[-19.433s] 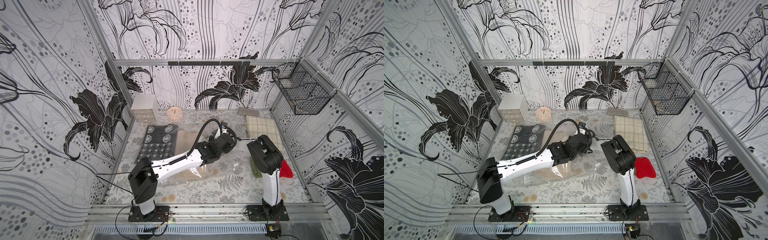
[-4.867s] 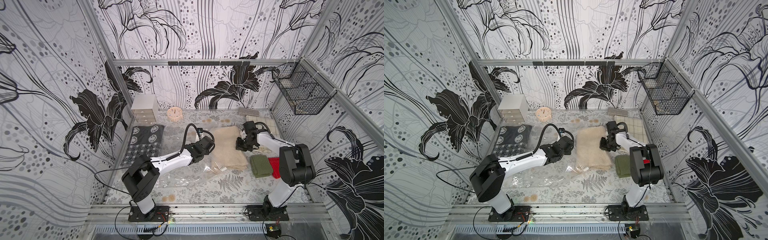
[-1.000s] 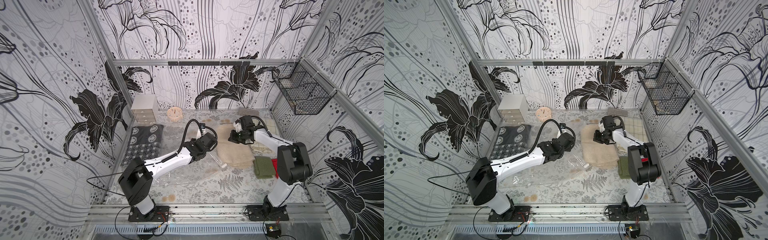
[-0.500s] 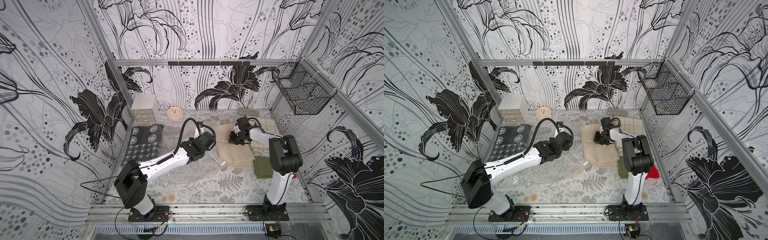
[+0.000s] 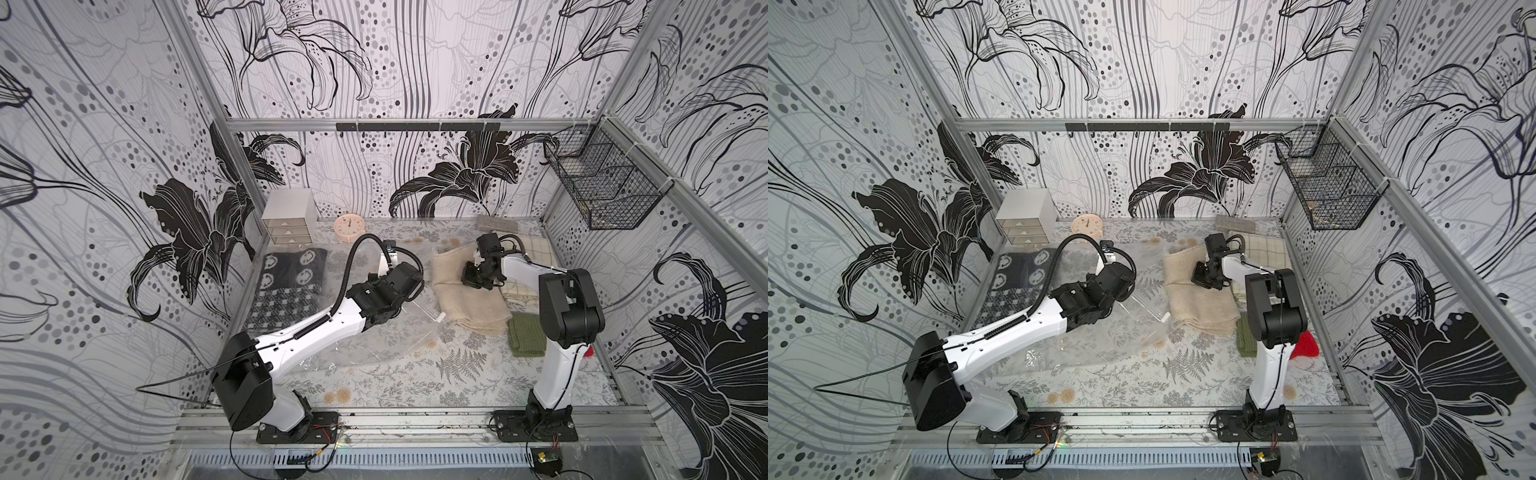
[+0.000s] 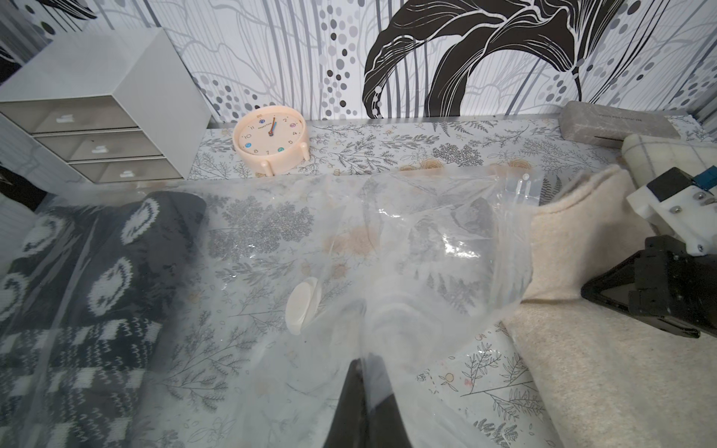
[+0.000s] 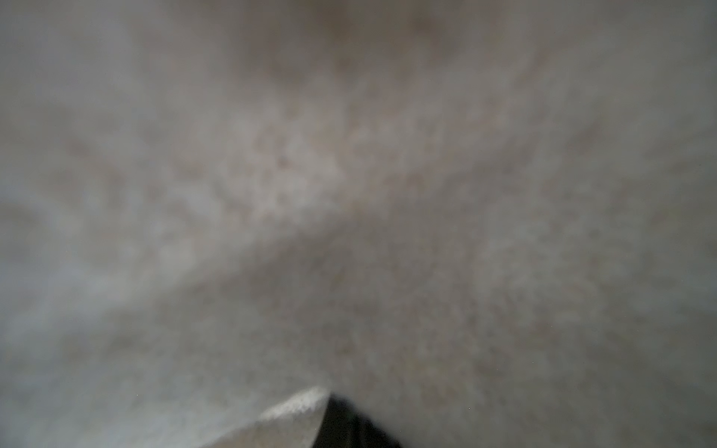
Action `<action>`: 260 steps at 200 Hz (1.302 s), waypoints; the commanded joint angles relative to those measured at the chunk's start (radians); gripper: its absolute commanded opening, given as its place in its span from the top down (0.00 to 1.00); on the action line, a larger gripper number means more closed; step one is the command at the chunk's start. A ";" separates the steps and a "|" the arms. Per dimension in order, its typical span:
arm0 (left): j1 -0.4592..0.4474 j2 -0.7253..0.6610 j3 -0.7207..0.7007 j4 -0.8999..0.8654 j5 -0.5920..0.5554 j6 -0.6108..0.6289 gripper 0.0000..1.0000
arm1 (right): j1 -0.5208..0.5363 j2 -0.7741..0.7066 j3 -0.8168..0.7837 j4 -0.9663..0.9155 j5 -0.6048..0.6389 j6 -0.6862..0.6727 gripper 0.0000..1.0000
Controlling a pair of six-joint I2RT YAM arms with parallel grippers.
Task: Take the scarf out of the vacuum bag
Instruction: Take out the scarf from the vacuum bag.
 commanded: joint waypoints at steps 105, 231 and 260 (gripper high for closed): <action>0.007 -0.146 0.073 -0.039 -0.125 0.093 1.00 | -0.025 0.059 0.026 -0.123 0.138 0.021 1.00; 0.008 -0.205 0.142 0.026 -0.175 0.203 1.00 | -0.028 0.079 0.049 -0.148 0.123 0.032 1.00; 0.003 -0.207 0.172 0.069 -0.156 0.234 1.00 | -0.027 0.099 0.090 -0.172 0.119 0.058 1.00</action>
